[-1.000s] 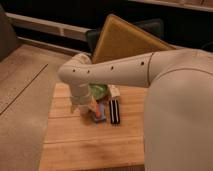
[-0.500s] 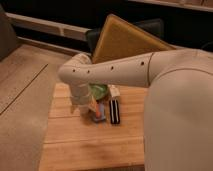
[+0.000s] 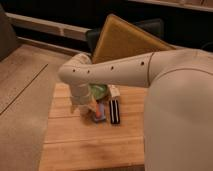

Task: Place the eraser in the ceramic cup

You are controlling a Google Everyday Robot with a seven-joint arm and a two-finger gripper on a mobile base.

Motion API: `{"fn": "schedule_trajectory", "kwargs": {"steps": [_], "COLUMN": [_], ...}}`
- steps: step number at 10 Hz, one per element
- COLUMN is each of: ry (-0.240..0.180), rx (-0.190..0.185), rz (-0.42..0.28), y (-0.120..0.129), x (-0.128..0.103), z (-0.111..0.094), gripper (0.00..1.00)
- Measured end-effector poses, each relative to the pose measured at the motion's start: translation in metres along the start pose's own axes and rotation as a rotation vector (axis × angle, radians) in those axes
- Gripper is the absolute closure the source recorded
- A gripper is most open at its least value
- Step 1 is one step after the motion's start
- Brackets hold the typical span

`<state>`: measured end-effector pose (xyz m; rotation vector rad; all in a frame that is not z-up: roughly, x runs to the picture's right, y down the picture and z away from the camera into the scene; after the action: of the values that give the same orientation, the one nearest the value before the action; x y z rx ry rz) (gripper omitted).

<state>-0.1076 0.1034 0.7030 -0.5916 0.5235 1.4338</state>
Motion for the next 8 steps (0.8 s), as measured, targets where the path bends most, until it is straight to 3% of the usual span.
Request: {"fn": "schedule_trajectory", "kwargs": {"steps": [8], "ry": [-0.012], "rx": [-0.003], "rz": [-0.008], "y": [0.0000], "x": [-0.0014], "z": [-0.0015], "gripper": [0.35]}}
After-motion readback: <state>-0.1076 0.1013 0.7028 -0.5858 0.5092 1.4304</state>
